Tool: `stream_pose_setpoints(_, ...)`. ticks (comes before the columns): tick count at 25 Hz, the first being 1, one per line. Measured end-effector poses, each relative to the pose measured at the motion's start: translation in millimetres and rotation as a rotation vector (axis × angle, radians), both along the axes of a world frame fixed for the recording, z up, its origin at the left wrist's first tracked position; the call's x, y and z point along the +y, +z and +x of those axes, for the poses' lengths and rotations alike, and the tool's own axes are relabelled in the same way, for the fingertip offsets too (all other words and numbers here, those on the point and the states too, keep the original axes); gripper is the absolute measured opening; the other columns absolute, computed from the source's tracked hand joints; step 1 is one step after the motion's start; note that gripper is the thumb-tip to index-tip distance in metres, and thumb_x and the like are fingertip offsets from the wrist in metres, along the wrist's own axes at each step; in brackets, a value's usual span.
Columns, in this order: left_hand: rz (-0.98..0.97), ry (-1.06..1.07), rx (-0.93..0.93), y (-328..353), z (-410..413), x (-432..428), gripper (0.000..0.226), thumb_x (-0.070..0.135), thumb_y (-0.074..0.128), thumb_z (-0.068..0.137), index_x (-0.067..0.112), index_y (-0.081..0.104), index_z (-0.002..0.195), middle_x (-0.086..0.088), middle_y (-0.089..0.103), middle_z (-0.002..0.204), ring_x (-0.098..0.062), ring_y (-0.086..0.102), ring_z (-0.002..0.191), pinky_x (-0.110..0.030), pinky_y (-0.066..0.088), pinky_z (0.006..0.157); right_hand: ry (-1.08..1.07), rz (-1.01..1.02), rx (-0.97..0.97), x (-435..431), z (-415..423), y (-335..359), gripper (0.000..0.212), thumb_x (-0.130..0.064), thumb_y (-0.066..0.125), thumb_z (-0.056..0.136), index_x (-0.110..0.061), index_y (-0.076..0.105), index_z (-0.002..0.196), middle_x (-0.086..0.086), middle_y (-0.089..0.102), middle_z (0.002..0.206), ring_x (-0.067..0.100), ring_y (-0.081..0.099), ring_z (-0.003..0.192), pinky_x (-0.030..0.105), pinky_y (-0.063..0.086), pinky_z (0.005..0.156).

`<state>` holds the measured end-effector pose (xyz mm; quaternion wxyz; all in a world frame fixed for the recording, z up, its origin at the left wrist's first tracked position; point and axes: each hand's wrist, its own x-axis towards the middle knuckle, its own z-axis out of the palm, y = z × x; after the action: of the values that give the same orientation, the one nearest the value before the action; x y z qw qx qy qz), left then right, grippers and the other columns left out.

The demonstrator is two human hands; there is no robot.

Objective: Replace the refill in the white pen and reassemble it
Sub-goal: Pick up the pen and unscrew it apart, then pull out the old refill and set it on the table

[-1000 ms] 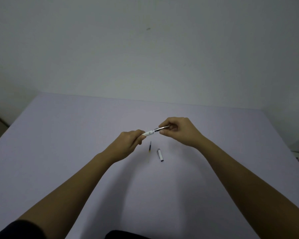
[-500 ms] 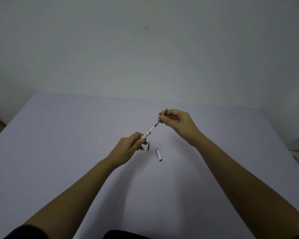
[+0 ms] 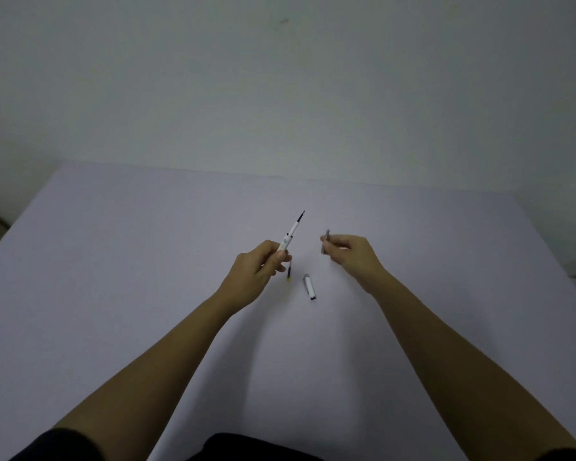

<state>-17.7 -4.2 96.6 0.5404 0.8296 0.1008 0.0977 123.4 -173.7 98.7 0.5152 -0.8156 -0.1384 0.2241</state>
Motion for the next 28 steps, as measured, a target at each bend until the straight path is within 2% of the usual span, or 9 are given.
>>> stream_pose_setpoints(2, -0.025, 0.006, 0.003, -2, 2, -2, 0.018, 0.033, 0.041, 0.095, 0.026, 0.058, 0.098, 0.019, 0.067, 0.095, 0.002, 0.065, 0.082, -0.007, 0.050, 0.071, -0.014, -0.188, -0.070, -7, -5, -28, 0.021, -0.020, 0.064, 0.084, -0.009, 0.070, 0.101, 0.009, 0.074, 0.096, 0.008, 0.064, 0.084, 0.010, 0.042, 0.070)
stream_pose_setpoints(4, -0.030, -0.002, 0.013, -6, 1, -2, 0.018, 0.034, 0.041, 0.095, 0.028, 0.058, 0.098, 0.019, 0.068, 0.094, 0.002, 0.065, 0.082, -0.008, 0.050, 0.072, -0.043, -0.297, -0.079, -10, -9, -53, 0.024, -0.018, 0.068, 0.081, -0.006, 0.067, 0.102, 0.013, 0.075, 0.092, 0.014, 0.064, 0.087, 0.017, 0.041, 0.071)
stream_pose_setpoints(8, -0.034, 0.017, 0.069, -19, 3, 12, 0.018, 0.036, 0.042, 0.094, 0.028, 0.058, 0.098, 0.018, 0.068, 0.094, 0.001, 0.065, 0.082, -0.009, 0.050, 0.073, -0.041, -0.416, -0.058, -3, -10, -90, 0.022, -0.016, 0.071, 0.078, -0.004, 0.069, 0.096, 0.016, 0.074, 0.095, 0.027, 0.066, 0.094, 0.024, 0.046, 0.078)
stream_pose_setpoints(17, -0.029, 0.036, 0.176, -48, 15, 26, 0.021, 0.035, 0.043, 0.095, 0.023, 0.060, 0.100, 0.012, 0.070, 0.097, 0.003, 0.066, 0.082, -0.011, 0.050, 0.073, -0.022, -0.386, -0.027, 9, 4, -121, 0.028, -0.022, 0.074, 0.077, -0.003, 0.070, 0.097, 0.016, 0.074, 0.094, 0.025, 0.067, 0.092, 0.025, 0.048, 0.080)
stream_pose_setpoints(19, -0.034, 0.033, 0.193, -52, 16, 26, 0.021, 0.035, 0.043, 0.095, 0.023, 0.060, 0.099, 0.011, 0.070, 0.097, 0.002, 0.066, 0.082, -0.011, 0.051, 0.073, -0.009, -0.392, -0.004, 8, 4, -122, 0.027, -0.023, 0.071, 0.080, -0.004, 0.070, 0.098, 0.015, 0.074, 0.096, 0.025, 0.067, 0.094, 0.027, 0.049, 0.083)
stream_pose_setpoints(22, -0.044, 0.020, 0.189, -55, 16, 21, 0.020, 0.035, 0.043, 0.094, 0.025, 0.059, 0.097, 0.014, 0.070, 0.094, 0.002, 0.066, 0.082, -0.009, 0.050, 0.072, -0.022, -0.416, -0.076, 6, 2, -117, 0.022, -0.023, 0.064, 0.085, -0.004, 0.070, 0.095, 0.015, 0.074, 0.097, 0.026, 0.067, 0.092, 0.024, 0.046, 0.080)
stream_pose_setpoints(25, -0.047, 0.009, 0.179, -54, 17, 11, 0.016, 0.035, 0.043, 0.094, 0.031, 0.058, 0.093, 0.014, 0.070, 0.093, 0.002, 0.066, 0.081, -0.010, 0.051, 0.072, -0.042, -0.288, -0.133, 13, 2, -93, 0.020, -0.025, 0.061, 0.088, -0.008, 0.071, 0.091, 0.012, 0.074, 0.089, 0.024, 0.069, 0.085, 0.027, 0.049, 0.079)
stream_pose_setpoints(28, -0.045, 0.027, 0.153, -51, 18, 4, 0.014, 0.036, 0.043, 0.094, 0.039, 0.055, 0.088, 0.015, 0.070, 0.088, 0.004, 0.065, 0.079, -0.008, 0.050, 0.071, 0.055, 0.063, 0.000, 31, -4, -55, 0.016, -0.030, 0.057, 0.090, -0.024, 0.072, 0.093, -0.004, 0.073, 0.086, 0.011, 0.069, 0.082, 0.025, 0.052, 0.078)
